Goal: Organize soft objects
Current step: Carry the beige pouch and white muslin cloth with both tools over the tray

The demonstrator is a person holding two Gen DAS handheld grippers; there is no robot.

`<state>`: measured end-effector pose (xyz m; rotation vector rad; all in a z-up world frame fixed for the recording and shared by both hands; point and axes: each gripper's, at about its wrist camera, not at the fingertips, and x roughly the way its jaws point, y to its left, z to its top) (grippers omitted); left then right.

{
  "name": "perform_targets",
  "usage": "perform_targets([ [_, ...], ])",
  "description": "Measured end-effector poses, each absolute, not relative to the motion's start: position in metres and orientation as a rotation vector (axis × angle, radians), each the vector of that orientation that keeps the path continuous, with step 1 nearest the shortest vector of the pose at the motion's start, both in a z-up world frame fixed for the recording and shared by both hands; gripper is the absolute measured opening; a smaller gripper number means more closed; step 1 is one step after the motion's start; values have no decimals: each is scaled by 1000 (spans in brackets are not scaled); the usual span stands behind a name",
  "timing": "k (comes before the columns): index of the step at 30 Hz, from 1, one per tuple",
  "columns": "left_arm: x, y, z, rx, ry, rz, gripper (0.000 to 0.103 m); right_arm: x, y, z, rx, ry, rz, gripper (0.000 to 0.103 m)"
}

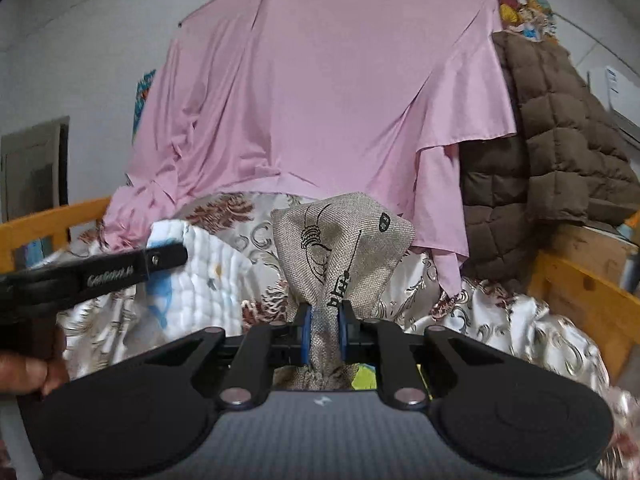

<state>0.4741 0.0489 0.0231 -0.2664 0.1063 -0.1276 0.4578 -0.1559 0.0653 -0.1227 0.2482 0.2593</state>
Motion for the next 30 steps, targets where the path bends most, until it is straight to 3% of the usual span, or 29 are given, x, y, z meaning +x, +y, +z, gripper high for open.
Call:
perform_targets([
  [7, 534, 65, -21, -374, 240, -143, 9, 539, -127, 47, -155, 370, 214, 15],
  [15, 550, 84, -70, -385, 375, -132, 9, 593, -100, 14, -75, 498, 212, 15],
  [30, 553, 83, -82, -336, 470, -167, 9, 615, -83, -28, -68, 653, 205, 16],
])
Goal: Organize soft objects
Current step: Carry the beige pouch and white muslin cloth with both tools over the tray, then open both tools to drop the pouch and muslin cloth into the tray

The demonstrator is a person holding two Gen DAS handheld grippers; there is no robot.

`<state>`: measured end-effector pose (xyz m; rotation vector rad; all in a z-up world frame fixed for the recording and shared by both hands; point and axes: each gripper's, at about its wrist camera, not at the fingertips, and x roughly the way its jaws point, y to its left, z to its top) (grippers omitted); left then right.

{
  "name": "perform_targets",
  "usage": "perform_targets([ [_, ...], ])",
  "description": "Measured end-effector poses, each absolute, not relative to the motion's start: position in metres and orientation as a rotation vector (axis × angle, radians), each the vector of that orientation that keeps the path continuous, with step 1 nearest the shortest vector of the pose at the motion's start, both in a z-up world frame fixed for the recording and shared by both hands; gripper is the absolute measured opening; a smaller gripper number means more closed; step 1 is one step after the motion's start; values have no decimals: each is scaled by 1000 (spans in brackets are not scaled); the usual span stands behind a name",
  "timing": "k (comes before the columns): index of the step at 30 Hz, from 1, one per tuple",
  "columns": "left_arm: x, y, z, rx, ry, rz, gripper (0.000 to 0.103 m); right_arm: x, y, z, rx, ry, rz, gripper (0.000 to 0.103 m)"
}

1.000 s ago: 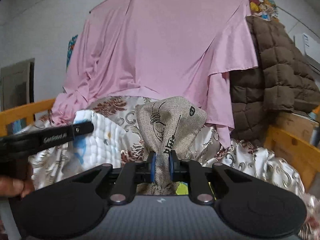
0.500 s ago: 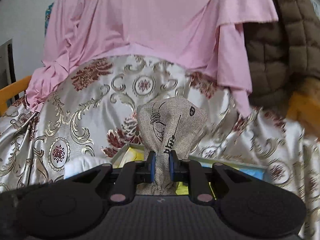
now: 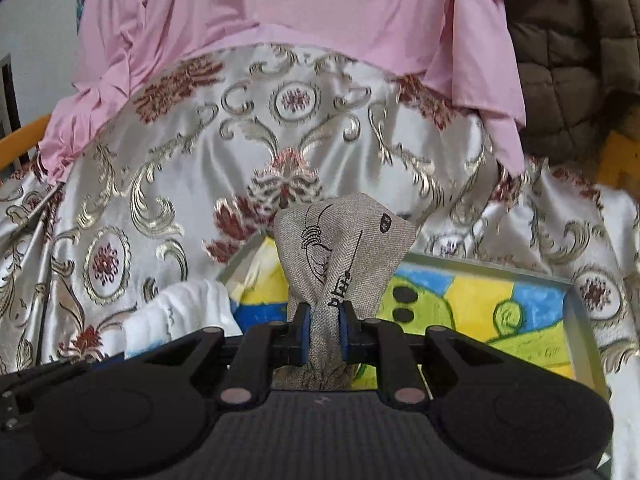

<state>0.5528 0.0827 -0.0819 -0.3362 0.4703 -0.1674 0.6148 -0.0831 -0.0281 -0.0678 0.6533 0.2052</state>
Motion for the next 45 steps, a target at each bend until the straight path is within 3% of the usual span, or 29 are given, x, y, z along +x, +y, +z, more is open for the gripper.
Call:
perform_targets([
  [17, 560, 96, -88, -406, 577, -190, 13, 611, -89, -42, -29, 725, 191, 31],
  [21, 559, 97, -88, -404, 577, -189, 21, 608, -91, -41, -26, 726, 188, 36],
  [28, 551, 94, -81, -364, 583, -167, 50, 597, -100, -25, -7, 710, 191, 59],
  [37, 523, 93, -55, -338, 574, -112, 72, 560, -120, 17, 24, 655, 199, 80],
  [40, 509, 93, -39, -345, 554, -103, 79, 542, -131, 32, 45, 632, 202, 87],
  [45, 483, 87, -7, -328, 523, -98, 80, 506, -148, 58, 50, 590, 210, 93],
])
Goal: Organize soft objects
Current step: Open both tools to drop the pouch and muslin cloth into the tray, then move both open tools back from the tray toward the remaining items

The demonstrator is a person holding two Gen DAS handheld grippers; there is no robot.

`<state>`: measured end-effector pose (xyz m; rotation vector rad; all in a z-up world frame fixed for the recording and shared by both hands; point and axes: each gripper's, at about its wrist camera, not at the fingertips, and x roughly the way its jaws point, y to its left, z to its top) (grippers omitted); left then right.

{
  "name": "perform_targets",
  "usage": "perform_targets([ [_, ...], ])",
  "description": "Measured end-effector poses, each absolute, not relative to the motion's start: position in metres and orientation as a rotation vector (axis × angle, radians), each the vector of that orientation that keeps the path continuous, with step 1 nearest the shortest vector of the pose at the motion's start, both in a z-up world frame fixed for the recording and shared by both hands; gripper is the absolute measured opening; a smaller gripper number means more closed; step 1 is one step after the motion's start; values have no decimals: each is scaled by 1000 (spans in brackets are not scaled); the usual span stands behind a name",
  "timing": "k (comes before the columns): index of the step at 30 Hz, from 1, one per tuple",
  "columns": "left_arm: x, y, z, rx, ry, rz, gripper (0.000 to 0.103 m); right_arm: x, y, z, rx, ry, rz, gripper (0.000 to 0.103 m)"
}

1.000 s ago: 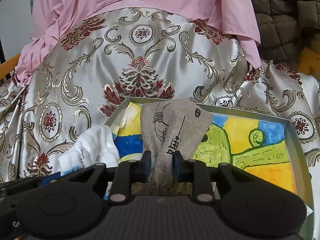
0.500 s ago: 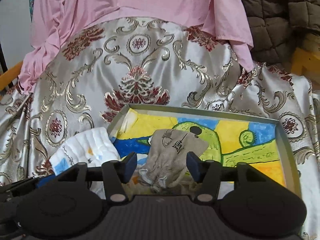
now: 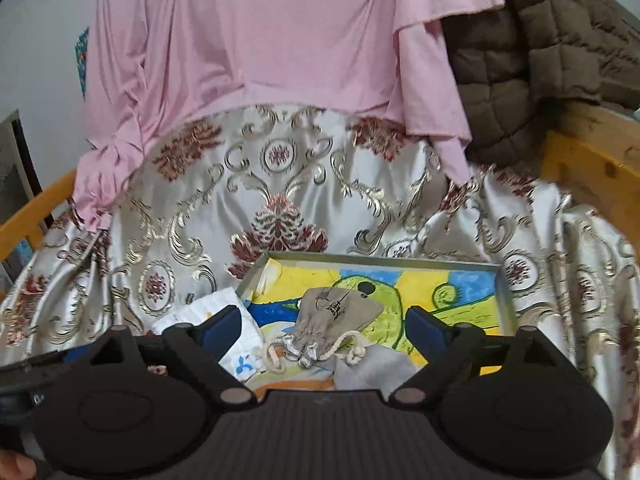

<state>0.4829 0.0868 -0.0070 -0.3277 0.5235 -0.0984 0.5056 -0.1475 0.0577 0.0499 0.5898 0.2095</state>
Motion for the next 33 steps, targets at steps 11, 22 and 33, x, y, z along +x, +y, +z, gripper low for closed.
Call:
perform_targets([
  [11, 392, 70, 43, -270, 417, -97, 92, 413, -177, 97, 54, 467, 210, 102],
  [22, 299, 52, 64, -234, 295, -102, 102, 310, -192, 101, 1, 400, 265, 103],
  [33, 222, 34, 59, -172, 281, -143, 102, 236, -199, 100, -14, 361, 247, 103],
])
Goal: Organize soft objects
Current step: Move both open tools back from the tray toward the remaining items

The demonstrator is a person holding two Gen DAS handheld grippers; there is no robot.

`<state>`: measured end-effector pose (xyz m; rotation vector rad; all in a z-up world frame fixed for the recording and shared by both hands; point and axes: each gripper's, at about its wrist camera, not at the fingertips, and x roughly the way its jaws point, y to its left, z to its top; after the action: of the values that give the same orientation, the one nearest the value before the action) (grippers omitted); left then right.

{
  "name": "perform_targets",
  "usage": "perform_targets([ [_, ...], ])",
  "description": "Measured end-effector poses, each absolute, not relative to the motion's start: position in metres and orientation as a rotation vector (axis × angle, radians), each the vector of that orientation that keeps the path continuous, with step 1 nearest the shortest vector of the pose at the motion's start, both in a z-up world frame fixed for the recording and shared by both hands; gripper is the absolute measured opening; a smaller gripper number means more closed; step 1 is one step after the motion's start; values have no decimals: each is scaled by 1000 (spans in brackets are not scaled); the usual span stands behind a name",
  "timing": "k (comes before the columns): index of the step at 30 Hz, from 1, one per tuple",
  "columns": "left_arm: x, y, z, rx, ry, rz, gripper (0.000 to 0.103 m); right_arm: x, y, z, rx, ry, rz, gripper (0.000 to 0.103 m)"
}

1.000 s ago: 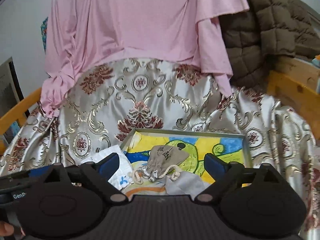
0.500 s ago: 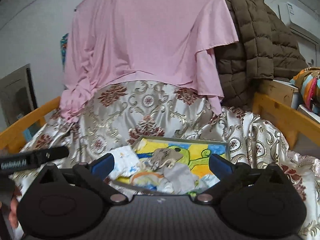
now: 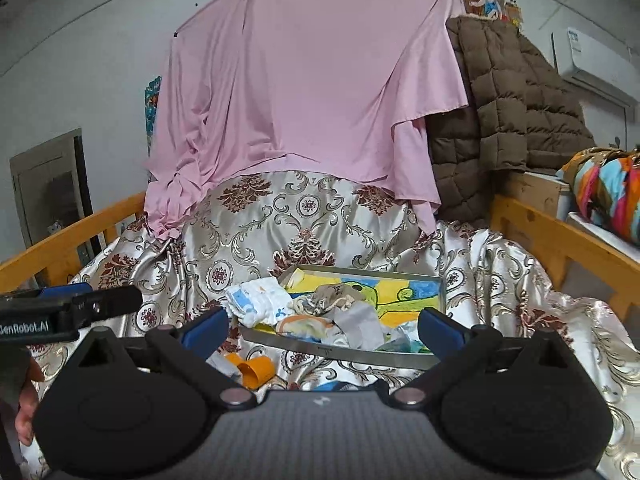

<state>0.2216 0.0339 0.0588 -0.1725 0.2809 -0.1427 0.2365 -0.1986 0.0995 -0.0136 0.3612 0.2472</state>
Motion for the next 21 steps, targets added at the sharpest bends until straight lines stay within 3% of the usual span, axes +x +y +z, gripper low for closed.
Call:
perform_targets([
  [21, 141, 30, 38, -105, 331, -146, 102, 142, -201, 87, -104, 342, 220, 103],
])
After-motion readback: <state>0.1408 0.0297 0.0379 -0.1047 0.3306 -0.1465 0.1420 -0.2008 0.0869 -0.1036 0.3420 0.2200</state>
